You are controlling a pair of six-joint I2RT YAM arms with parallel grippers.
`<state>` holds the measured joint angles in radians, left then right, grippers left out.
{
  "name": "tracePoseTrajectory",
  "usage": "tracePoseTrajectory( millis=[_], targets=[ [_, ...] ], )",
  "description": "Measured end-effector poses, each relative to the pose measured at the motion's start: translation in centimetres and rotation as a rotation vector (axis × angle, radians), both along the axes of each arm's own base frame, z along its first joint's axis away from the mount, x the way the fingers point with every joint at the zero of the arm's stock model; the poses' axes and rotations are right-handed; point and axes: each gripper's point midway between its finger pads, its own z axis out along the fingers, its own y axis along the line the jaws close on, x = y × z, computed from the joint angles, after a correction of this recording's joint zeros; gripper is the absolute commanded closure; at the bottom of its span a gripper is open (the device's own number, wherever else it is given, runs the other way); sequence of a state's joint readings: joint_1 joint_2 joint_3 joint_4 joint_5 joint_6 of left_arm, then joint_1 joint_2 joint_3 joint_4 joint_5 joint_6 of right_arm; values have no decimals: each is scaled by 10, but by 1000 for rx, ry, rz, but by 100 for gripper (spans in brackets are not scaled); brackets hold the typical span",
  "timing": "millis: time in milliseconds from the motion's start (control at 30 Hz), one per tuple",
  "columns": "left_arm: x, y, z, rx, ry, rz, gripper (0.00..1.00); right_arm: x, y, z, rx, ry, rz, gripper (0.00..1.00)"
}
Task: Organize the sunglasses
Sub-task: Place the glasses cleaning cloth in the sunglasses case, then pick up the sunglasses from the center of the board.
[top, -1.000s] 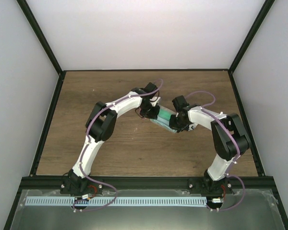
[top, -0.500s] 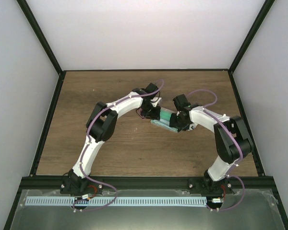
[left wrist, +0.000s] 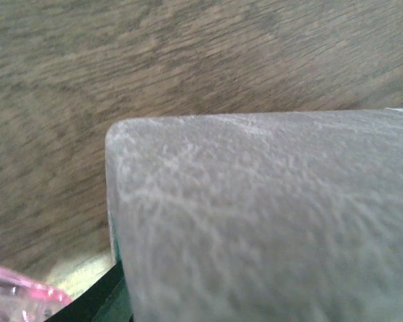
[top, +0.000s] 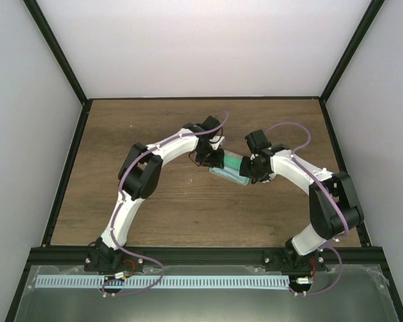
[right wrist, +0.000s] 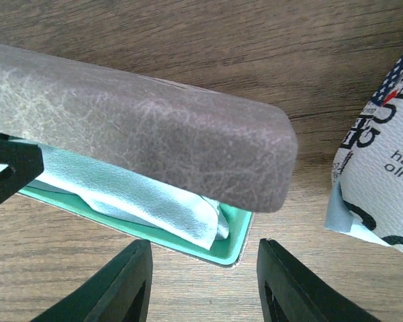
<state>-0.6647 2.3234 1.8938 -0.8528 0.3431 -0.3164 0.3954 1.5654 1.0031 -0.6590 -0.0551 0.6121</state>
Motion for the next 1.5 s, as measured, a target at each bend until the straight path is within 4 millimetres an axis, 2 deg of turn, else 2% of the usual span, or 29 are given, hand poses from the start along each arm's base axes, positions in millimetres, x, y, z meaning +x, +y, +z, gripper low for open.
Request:
tracePoseTrajectory(
  millis=[200,500,700,800,900,1067,1167,1333,1500],
  targets=[
    [-7,6,12,-4,-1,2,53,0,4,4,4,-4,5,56],
    [-15,9,36,-36,-17,0,53,12,12,19,23,-46,13,56],
    [-23,26,49,-22,-30,18,52,17,31,26,36,-56,45,55],
    [-23,45,54,-12,-34,50,52,17,47,28,46,-58,74,56],
    [-16,74,58,2,-42,120,52,16,71,30,60,-56,117,55],
    [3,142,62,29,-67,307,49,20,113,28,77,-46,197,53],
    [10,171,65,40,-86,393,47,32,138,22,84,-41,235,51],
    [4,186,62,49,-96,425,46,64,166,14,75,-53,275,51],
    [-11,193,47,72,-62,428,45,99,187,8,50,-102,311,52]
  ],
)
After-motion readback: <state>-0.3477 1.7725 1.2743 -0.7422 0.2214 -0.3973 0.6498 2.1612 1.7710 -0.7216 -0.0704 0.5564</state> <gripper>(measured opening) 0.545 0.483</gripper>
